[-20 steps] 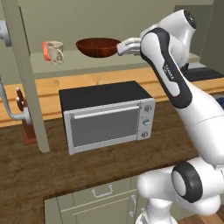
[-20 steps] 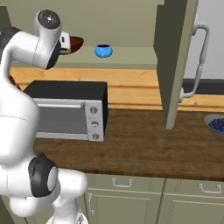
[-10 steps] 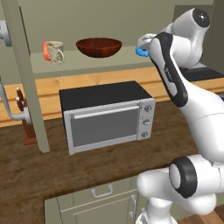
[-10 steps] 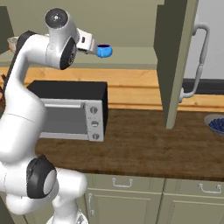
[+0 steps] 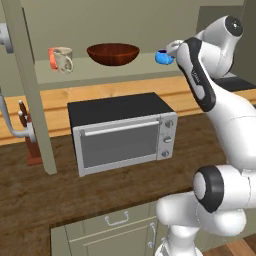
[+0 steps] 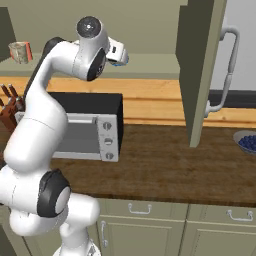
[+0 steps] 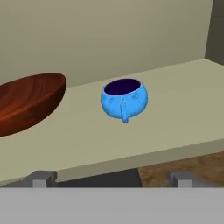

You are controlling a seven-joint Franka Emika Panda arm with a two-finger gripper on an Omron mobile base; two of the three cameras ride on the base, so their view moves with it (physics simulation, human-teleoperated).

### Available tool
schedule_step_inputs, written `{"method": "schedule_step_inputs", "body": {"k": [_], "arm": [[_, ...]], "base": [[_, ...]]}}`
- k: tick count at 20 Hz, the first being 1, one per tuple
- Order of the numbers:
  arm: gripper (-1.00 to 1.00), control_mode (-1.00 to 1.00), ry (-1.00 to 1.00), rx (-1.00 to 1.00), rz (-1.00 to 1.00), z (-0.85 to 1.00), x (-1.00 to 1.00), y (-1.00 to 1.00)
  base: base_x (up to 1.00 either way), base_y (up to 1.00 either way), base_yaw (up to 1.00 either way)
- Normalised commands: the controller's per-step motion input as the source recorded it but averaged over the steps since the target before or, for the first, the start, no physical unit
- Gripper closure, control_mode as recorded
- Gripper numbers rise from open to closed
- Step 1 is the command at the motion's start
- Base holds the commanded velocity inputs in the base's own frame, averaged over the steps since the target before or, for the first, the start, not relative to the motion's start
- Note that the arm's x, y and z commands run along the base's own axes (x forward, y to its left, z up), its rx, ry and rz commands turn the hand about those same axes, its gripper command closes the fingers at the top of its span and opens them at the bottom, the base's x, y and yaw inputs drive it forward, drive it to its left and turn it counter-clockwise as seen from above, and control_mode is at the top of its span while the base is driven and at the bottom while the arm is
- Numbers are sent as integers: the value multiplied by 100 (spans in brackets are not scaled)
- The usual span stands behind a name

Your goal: Gather all objects into one cabinet and sort the glasses and bowls to opposite sides.

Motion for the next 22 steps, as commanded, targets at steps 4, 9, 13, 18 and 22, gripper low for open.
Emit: {"method": "schedule_step_inputs", "body": {"k": [4,9,13,18,22], "arm": [[-100,-100,0,-13,0,-4,59,-19],[-100,-100,0,-4,0,-10,52,-9],[-100,-100,0,-1,0,-14,39,0],[-100,-100,0,0,0,-9,32,0],[-100,-100,0,0,0,-23,36,0]], "base": [[0,0,0],[0,0,0],[0,0,0],[0,0,0],[0,0,0]]}}
